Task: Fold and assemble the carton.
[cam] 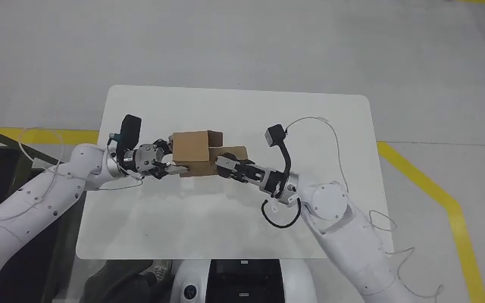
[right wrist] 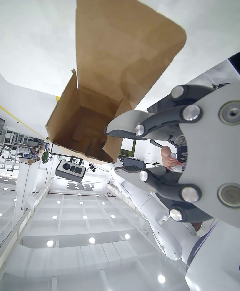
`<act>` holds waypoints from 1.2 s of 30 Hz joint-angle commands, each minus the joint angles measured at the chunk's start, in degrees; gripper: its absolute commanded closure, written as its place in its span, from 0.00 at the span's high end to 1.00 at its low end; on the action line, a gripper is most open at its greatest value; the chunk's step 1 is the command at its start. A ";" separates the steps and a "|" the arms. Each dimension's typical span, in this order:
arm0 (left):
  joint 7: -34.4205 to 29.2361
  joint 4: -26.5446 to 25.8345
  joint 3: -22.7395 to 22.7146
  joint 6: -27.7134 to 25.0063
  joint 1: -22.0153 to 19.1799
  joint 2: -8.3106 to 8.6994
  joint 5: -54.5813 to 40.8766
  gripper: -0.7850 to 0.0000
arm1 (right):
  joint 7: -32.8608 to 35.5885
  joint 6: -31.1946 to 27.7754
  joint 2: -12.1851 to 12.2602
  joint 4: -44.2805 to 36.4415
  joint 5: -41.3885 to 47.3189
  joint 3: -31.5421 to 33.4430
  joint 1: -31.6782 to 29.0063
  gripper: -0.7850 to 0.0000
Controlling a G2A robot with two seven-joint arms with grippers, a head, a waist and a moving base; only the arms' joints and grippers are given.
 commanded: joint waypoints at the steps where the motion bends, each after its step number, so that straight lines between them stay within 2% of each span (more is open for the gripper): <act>1: 0.00 -0.33 -0.06 0.00 0.20 0.15 -0.08 0.49 | 0.10 0.07 0.09 -0.14 0.01 0.25 -0.09 0.32; 14: 0.00 -2.74 -0.09 0.00 0.56 1.03 1.24 0.49 | 0.24 -0.69 -0.56 2.63 1.89 -2.99 2.67 0.33; 27: 0.00 -3.66 0.33 0.00 0.27 1.66 0.30 0.52 | -1.44 -1.93 0.73 -0.26 4.41 3.98 -0.37 0.37; 33: 0.00 -4.14 0.76 0.00 -0.16 1.85 1.13 0.58 | -2.43 -1.27 0.53 3.18 6.38 4.40 2.10 0.38; 36: 0.00 -4.61 1.17 0.00 -0.39 2.00 1.70 0.58 | -2.56 -0.60 0.22 5.69 6.83 3.42 4.25 0.39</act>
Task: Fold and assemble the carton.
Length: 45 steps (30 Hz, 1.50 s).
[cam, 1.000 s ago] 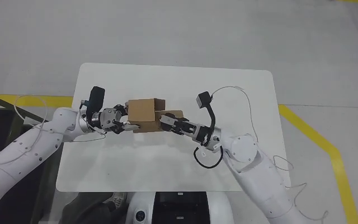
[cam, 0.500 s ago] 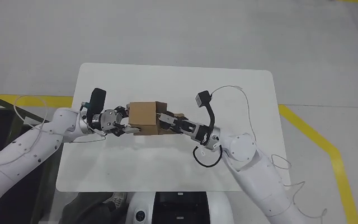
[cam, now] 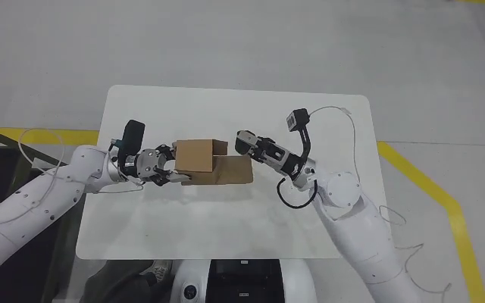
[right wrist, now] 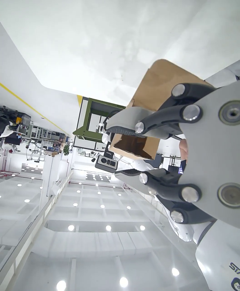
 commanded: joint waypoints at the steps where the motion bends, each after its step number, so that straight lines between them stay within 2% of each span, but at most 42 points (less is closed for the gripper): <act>1: 0.00 -0.39 0.27 0.00 -0.14 0.11 0.38 0.58 | -0.03 0.52 -0.20 1.55 0.12 -0.68 1.39 0.39; 8: 0.00 -1.48 1.06 0.00 -0.45 0.51 1.30 0.56 | 2.44 -0.01 -0.71 3.43 1.42 -3.19 3.49 0.39; 17: 0.00 -1.91 1.71 0.00 -0.91 0.84 0.63 0.56 | 5.03 -0.17 -0.27 0.96 -0.32 -3.78 1.28 0.42; 23: 0.00 -1.89 2.15 0.00 -1.14 0.87 0.53 0.56 | 5.76 -0.37 -0.23 -1.14 -0.56 -4.87 0.37 0.43; 32: 0.00 -2.08 2.30 0.00 -1.38 0.81 0.32 0.60 | 4.69 0.23 -0.79 -0.32 -1.02 -7.28 2.35 0.48; 35: 0.00 -1.79 2.09 0.00 -1.30 0.82 -0.16 0.59 | 3.71 0.00 -0.58 -0.99 -1.06 -6.04 1.81 0.48; 40: 0.00 -0.88 1.44 0.00 -1.11 0.83 -1.27 0.58 | 1.59 0.70 0.64 -5.09 -2.28 -0.49 -2.30 0.49; 45: 0.00 -0.17 0.40 0.00 -0.65 0.90 -2.52 0.59 | -0.32 4.26 1.81 -8.63 -2.41 5.43 -7.20 0.49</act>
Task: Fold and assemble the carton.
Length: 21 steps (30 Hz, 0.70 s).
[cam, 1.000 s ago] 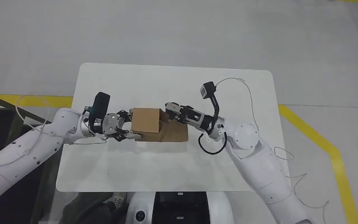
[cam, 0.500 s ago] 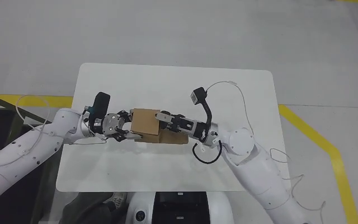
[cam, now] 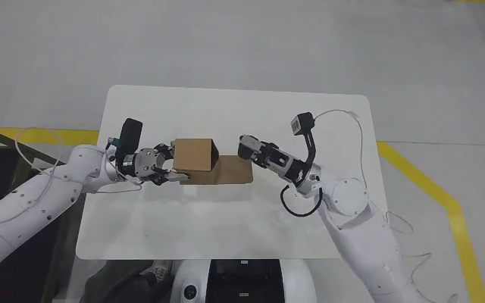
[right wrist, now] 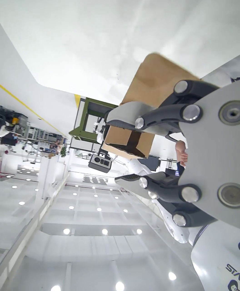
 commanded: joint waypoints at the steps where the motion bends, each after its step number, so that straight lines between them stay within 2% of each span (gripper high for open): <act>1: 0.00 0.21 -0.55 0.00 0.23 0.06 -0.57 0.58 | -0.03 2.03 0.42 -0.40 0.10 2.14 -1.72 0.49; 5: 0.00 0.36 -1.86 0.00 0.74 0.31 -1.40 0.60 | 0.75 4.21 0.84 1.01 0.88 3.64 -3.37 0.50; 10: 0.00 -0.19 -3.91 0.00 1.79 0.73 -2.28 0.62 | 0.93 3.60 0.77 4.70 1.93 2.11 -4.16 0.54; 17: 0.00 -1.51 -6.10 0.00 3.24 1.06 -1.97 0.59 | 0.91 2.60 0.06 8.97 3.40 -2.04 -1.97 0.47; 21: 0.00 -2.06 -6.85 0.00 3.95 1.06 -1.49 0.59 | 1.75 1.54 -0.45 10.25 4.32 -4.62 -0.03 0.48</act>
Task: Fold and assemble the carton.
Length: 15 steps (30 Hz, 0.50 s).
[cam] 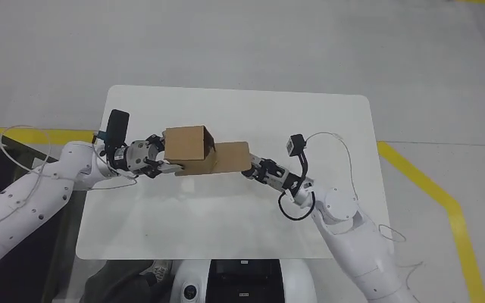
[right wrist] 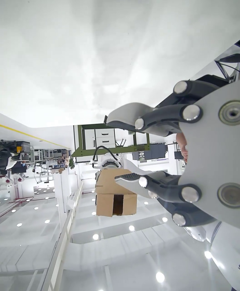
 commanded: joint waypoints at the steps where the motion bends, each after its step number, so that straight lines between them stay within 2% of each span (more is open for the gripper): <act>1: 0.00 -0.16 -0.22 0.00 0.34 -0.04 0.35 0.58 | 0.14 -1.15 -0.23 0.35 0.74 -0.89 0.83 0.48; 8: -0.01 0.80 0.45 0.00 0.85 -0.54 3.17 0.58 | -0.86 -2.86 -0.34 -1.85 -0.92 -1.87 1.29 0.47; 15: -0.01 2.81 2.30 0.00 0.10 -1.41 6.14 0.59 | -1.40 -1.76 -0.16 -4.53 -3.85 -2.40 1.15 0.48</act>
